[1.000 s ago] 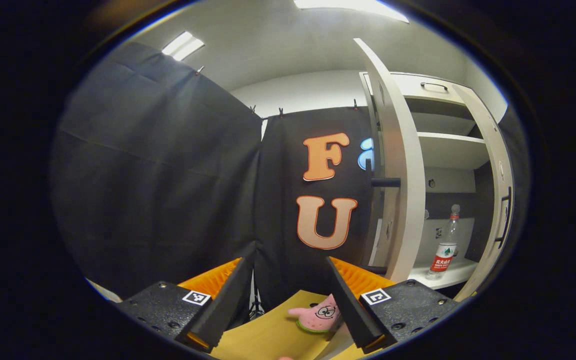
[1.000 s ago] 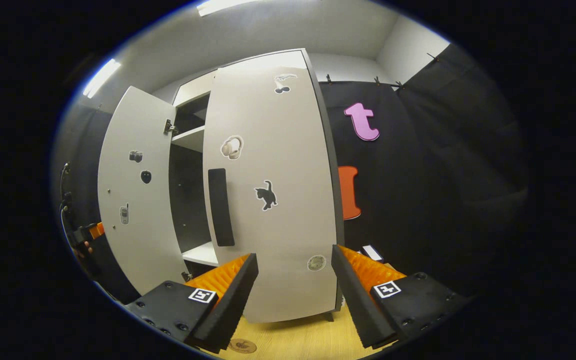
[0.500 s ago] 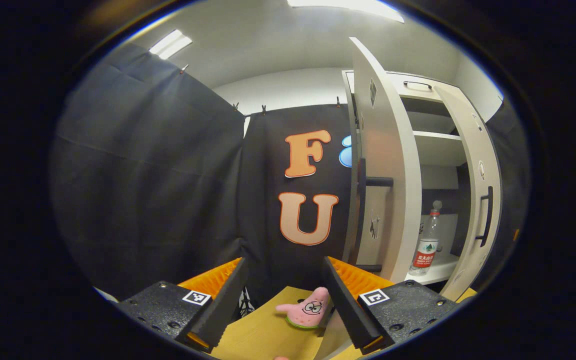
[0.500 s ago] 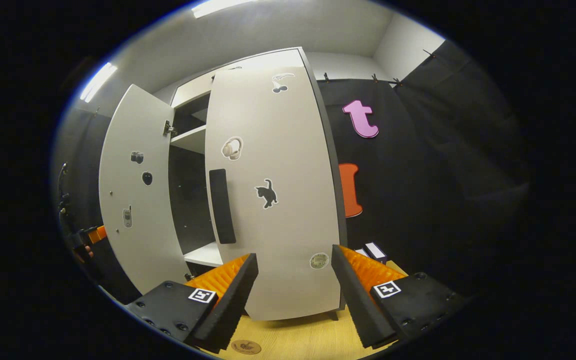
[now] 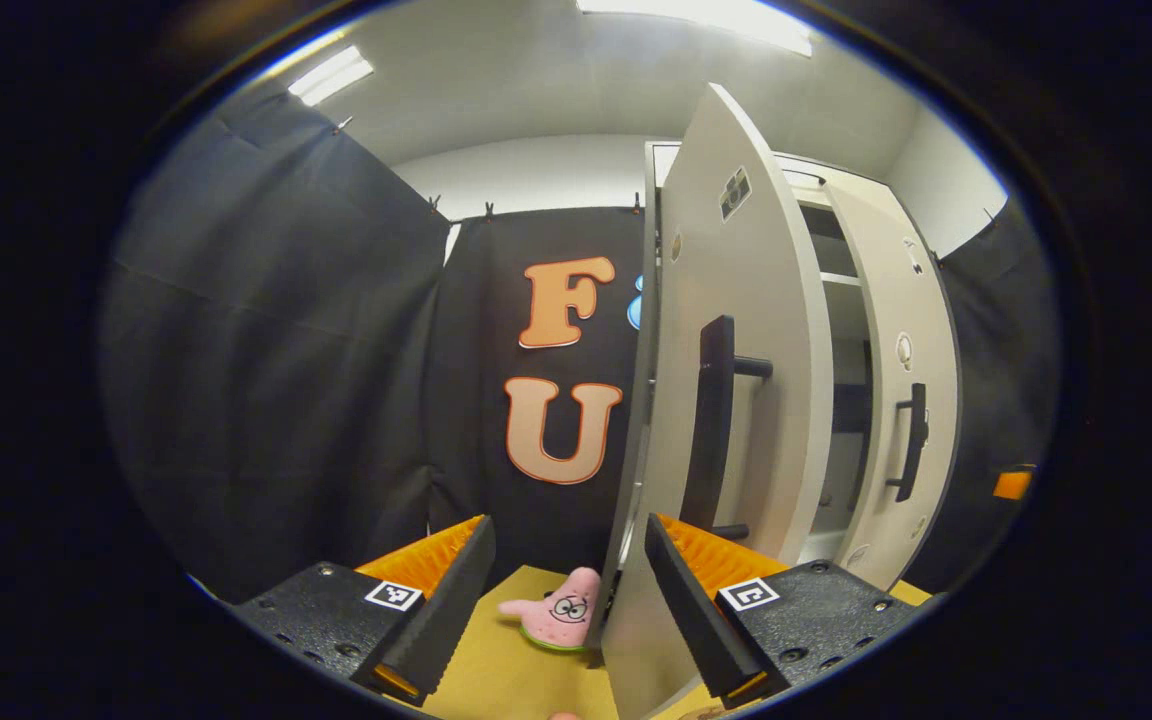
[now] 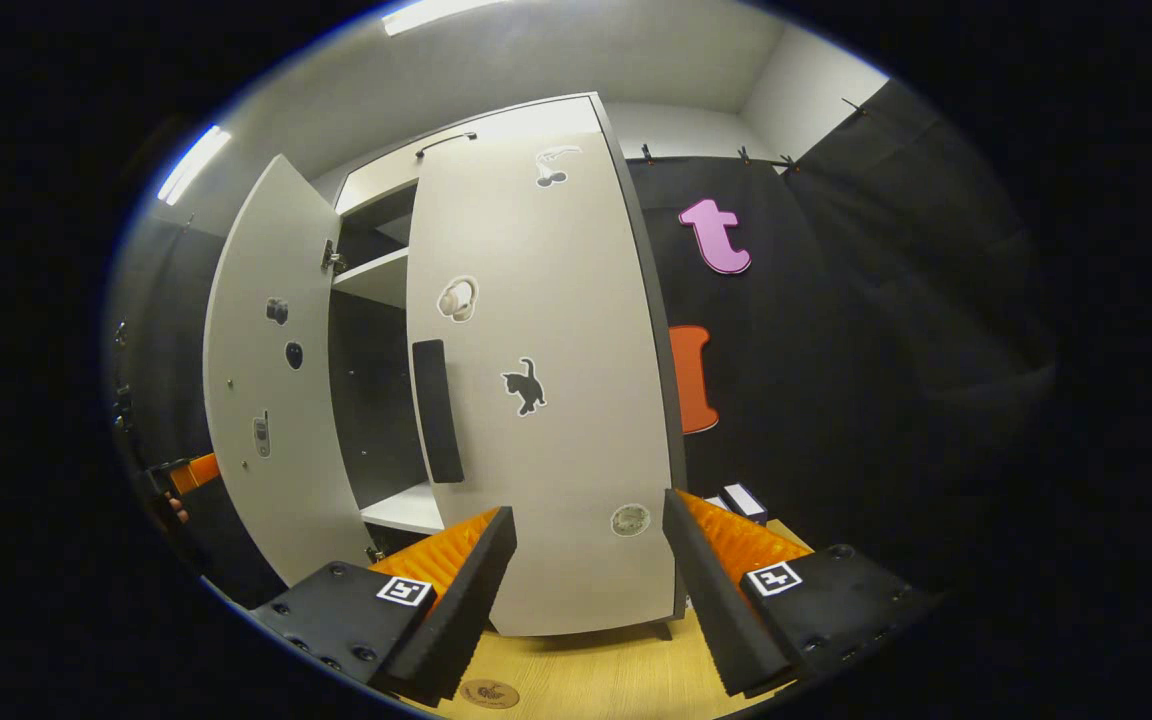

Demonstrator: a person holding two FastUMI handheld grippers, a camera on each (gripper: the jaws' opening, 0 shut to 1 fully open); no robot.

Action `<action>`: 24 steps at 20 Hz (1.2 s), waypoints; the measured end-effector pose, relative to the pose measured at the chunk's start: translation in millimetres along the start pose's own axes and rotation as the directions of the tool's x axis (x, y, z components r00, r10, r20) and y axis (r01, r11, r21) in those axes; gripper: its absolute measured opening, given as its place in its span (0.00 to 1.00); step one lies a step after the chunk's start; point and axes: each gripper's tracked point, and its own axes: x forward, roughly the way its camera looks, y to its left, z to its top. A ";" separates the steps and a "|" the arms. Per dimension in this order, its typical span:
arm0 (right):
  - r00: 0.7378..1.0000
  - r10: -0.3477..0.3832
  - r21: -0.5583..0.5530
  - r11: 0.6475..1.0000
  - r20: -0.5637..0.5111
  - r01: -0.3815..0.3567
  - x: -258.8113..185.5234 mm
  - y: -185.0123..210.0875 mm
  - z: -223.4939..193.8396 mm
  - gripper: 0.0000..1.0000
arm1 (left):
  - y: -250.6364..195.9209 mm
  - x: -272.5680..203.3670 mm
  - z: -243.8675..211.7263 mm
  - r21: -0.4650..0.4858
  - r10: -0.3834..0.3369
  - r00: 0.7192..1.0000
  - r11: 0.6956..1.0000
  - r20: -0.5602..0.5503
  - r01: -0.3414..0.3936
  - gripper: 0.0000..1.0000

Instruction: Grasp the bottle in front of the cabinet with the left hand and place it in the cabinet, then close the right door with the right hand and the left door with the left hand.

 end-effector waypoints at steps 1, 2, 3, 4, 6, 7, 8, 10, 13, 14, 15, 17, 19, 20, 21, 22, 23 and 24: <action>1.000 -0.005 -0.003 1.000 0.002 0.005 -0.8 -1.1 -0.1 0.98 | -6.9 -0.1 -1.1 -0.011 -0.020 1.000 1.000 -0.002 0.020 0.93; 1.000 -0.011 -0.005 1.000 0.005 0.011 -2.3 -3.3 -0.3 0.98 | -13.0 0.2 -2.2 -0.018 -0.038 0.999 0.999 -0.002 0.038 0.93; 1.000 -0.019 -0.007 1.000 0.006 0.019 -4.4 -5.9 -0.4 0.98 | -20.2 1.8 -3.2 -0.024 -0.055 0.998 0.998 -0.004 0.055 0.93; 1.000 -0.026 -0.008 1.000 0.004 0.026 -5.9 -7.5 -1.5 0.98 | -29.0 2.1 -4.7 -0.030 -0.073 0.997 0.997 -0.006 0.072 0.93; 0.999 -0.038 -0.008 0.999 0.004 0.038 -10.2 -11.5 -1.8 0.98 | -45.7 3.0 -7.2 -0.042 -0.111 0.994 0.993 -0.009 0.110 0.89; 0.999 -0.045 -0.010 0.999 0.007 0.045 -11.9 -13.7 -1.0 0.98 | -53.0 4.5 -8.2 -0.051 -0.130 0.991 0.990 -0.008 0.129 0.93; 0.998 -0.054 -0.013 0.998 0.010 0.054 -13.4 -17.1 -0.7 0.98 | -60.4 6.2 -10.4 -0.058 -0.146 0.989 0.988 -0.010 0.145 0.93; 0.997 -0.073 -0.020 0.997 0.016 0.074 -17.4 -23.5 1.0 0.98 | -73.3 11.7 -15.0 -0.064 -0.175 0.984 0.983 -0.020 0.174 0.96; 0.995 -0.099 -0.025 0.995 0.026 0.100 -25.3 -32.4 3.4 0.98 | -98.3 14.7 -19.9 -0.094 -0.242 0.970 0.967 -0.028 0.239 0.94; 0.994 -0.106 -0.026 0.994 0.029 0.107 -27.6 -34.7 4.5 0.98 | -104.5 13.8 -19.1 -0.108 -0.258 0.966 0.961 -0.026 0.254 0.96; 0.993 -0.115 -0.025 0.993 0.033 0.116 -29.7 -37.1 5.0 0.98 | -107.4 12.1 -18.1 -0.117 -0.268 0.963 0.957 -0.022 0.264 0.94; 0.991 -0.129 -0.023 0.991 0.036 0.129 -32.6 -42.0 5.2 0.98 | -108.3 10.6 -15.5 -0.116 -0.268 0.963 0.957 -0.014 0.264 0.94; 0.990 -0.136 -0.020 0.990 0.036 0.137 -33.0 -44.3 5.0 0.98 | -107.2 11.2 -13.3 -0.103 -0.263 0.965 0.960 -0.008 0.261 0.94; 0.990 -0.139 -0.018 0.990 0.037 0.139 -32.5 -45.3 4.9 0.98 | -106.9 9.7 -12.5 -0.096 -0.261 0.965 0.961 -0.006 0.260 0.94; 0.990 -0.139 -0.015 0.990 0.037 0.139 -31.9 -45.1 4.3 0.98 | -106.7 9.0 -11.8 -0.090 -0.258 0.966 0.962 -0.003 0.257 0.94; 0.990 -0.138 -0.012 0.990 0.036 0.139 -31.3 -44.5 3.3 0.98 | -106.7 8.5 -11.4 -0.086 -0.253 0.967 0.964 0.002 0.252 0.94; 0.990 -0.136 -0.010 0.991 0.034 0.136 -31.0 -43.4 1.8 0.98 | -106.3 7.1 -11.4 -0.081 -0.250 0.968 0.965 0.006 0.250 0.94; 0.991 -0.133 -0.007 0.991 0.031 0.134 -29.7 -43.0 0.1 0.98 | -106.7 5.4 -12.2 -0.077 -0.247 0.969 0.966 0.007 0.247 0.92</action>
